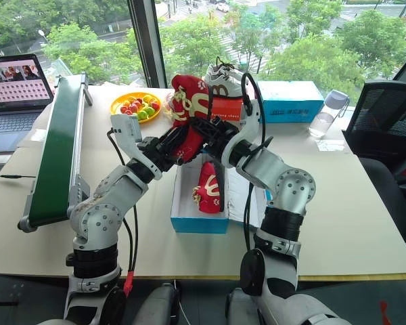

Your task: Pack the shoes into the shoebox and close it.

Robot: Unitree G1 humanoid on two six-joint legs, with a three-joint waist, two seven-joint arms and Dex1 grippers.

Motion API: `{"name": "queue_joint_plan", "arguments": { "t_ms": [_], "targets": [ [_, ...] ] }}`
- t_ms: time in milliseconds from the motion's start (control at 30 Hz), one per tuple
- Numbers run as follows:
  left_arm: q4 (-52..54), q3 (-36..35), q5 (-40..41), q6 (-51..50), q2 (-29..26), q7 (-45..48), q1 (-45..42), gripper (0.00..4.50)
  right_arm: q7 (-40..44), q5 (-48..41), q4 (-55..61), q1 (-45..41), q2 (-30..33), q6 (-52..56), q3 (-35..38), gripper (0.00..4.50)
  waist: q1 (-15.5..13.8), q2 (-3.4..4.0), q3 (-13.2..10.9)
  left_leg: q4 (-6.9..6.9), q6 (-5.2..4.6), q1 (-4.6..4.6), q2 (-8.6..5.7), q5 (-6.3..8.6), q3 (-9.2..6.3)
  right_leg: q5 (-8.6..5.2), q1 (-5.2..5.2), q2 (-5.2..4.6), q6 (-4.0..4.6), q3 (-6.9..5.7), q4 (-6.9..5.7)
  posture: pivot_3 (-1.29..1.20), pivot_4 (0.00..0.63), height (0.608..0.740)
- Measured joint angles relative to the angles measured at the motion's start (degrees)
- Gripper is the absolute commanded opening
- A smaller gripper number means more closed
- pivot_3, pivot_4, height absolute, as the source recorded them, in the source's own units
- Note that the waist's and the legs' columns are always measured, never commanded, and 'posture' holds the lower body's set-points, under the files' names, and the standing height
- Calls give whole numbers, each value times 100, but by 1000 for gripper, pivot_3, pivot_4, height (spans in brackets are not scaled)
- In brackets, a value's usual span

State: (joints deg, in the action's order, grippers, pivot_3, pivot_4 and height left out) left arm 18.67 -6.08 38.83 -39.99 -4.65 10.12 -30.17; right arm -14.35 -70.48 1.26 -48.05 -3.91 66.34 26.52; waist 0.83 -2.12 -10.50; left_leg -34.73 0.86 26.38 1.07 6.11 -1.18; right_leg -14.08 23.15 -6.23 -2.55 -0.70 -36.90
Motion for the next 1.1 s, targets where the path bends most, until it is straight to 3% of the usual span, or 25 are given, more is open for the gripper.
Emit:
{"name": "queue_joint_plan", "arguments": {
  "t_ms": [67, 200, 667, 767, 867, 1100],
  "targets": [
    [1, 31, -79, 59, 2, -19, 11, 1081, -22, 0, 0, 12, 1, -76, -59, 575, 0, 0, 0, 1, 0, 0, 0, 0, 0, 0, 0, 0, 0, 0, 1, 0, 150, 737],
    [9, 125, -270, 109, -146, 2, 30, 2472, -72, -10, -1, 46, 2, -198, -126, 575, 0, 1, -1, 3, 0, 0, 0, 0, 0, 0, 0, 0, 0, -1, 3, 0, 150, 737],
    [320, 303, -287, -25, -768, 360, 686, 2472, -332, 406, -307, 42, 319, -1172, -165, 575, -1, 13, -8, 9, -2, 2, 1, 2, 1, -1, 4, 0, 0, 0, 11, 0, 150, 737],
    [623, 427, -436, 14, -1797, 1075, 1223, 2472, -403, 649, -328, 45, 604, -1080, -391, 575, 57, 17, -10, 26, -2, 1, 4, 2, 9, -5, 13, 0, 8, 7, 14, 0, 150, 737],
    [649, 235, -463, 24, -2489, 1685, 1696, 2472, -588, 639, -329, 83, 750, -809, -386, 575, 66, 33, -19, 46, -2, 1, 7, 1, 10, -10, 26, 1, 18, 7, 13, 0, 150, 737],
    [589, -296, -430, 180, -3764, 3021, 2406, 2472, -1339, 66, -400, 102, 820, 416, -465, 575, 64, 48, -28, 49, -1, 1, 15, 2, 15, -14, 32, 1, 23, 6, 15, 0, 150, 737]
  ]
}}
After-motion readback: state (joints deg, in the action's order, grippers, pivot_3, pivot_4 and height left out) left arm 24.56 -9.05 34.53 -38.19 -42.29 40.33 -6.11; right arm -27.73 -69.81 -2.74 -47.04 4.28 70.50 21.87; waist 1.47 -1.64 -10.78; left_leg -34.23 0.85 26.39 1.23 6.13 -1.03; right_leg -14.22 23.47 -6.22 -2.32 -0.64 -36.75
